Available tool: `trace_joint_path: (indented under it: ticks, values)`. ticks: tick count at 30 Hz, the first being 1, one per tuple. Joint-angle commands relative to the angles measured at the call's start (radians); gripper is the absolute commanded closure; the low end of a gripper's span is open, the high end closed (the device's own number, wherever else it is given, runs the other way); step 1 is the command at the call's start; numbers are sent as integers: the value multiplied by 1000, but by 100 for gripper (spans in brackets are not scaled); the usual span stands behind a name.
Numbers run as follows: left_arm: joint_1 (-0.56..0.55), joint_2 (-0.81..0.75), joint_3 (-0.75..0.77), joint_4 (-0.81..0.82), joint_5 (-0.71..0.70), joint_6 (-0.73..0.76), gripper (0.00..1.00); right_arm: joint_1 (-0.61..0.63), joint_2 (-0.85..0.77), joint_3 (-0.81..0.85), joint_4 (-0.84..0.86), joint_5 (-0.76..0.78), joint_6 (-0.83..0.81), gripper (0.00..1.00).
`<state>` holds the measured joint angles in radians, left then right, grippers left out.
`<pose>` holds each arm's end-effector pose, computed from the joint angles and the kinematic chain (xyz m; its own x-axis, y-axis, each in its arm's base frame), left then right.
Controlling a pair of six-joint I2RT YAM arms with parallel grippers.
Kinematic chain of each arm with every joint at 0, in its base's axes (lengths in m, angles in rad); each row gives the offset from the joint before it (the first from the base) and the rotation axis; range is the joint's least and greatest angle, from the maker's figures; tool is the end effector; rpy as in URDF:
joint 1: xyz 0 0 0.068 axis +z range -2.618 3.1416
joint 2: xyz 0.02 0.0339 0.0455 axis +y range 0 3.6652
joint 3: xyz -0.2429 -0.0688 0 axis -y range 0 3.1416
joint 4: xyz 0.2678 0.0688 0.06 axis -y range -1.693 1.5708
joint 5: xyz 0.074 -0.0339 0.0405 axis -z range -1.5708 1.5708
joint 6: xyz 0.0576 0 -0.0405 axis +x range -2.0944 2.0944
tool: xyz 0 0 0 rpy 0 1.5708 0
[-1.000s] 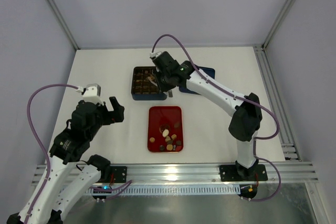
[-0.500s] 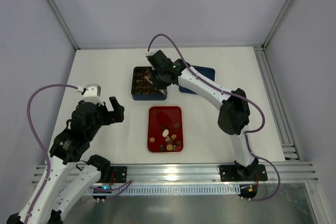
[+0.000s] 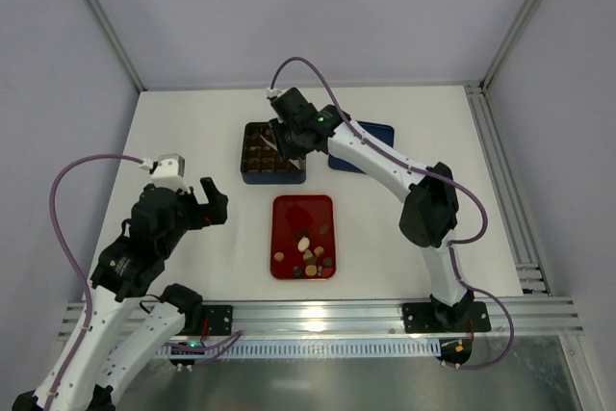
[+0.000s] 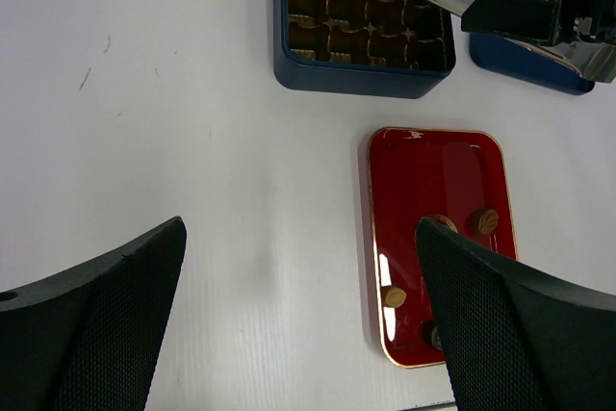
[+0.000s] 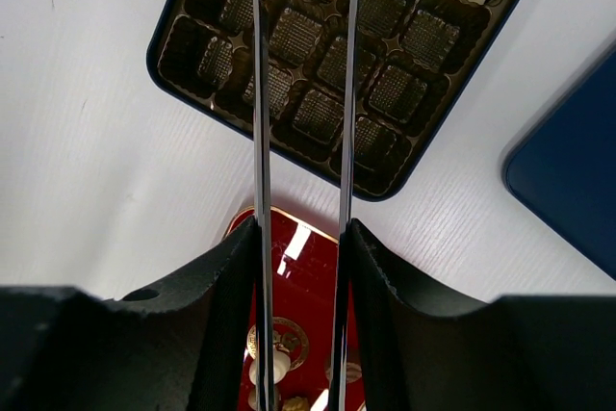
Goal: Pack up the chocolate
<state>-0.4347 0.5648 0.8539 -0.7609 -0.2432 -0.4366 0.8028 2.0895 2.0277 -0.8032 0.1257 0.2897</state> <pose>0.1601 -0.0591 0.3183 -0.4641 -0.2370 -0.8535 0.0198 0.9605 -0.2775 0.3501 0.3521 0.2680 -0.6944 -0.3111 -0.6489 -0.4787 0.8729 0.0939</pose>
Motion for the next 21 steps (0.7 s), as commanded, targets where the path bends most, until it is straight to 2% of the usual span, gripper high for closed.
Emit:
trace_joint_path:
  ticks: [1, 4, 8, 16, 21]
  values:
    - [-2, -3, -1, 15, -7, 13, 0, -1, -64, 36, 12, 18, 2, 57]
    - [-2, -5, -1, 14, -7, 10, 0, 1, -112, -4, 4, 23, 3, 57]
    - [-2, -6, -1, 17, -4, 10, 0, 10, -262, -116, 5, 28, 14, 57]
    - [-2, -9, -1, 17, 1, 10, 0, 79, -584, -498, -17, 69, 78, 58]
    - [-2, -16, -3, 20, 2, 10, 0, 189, -773, -694, -94, 118, 195, 57]
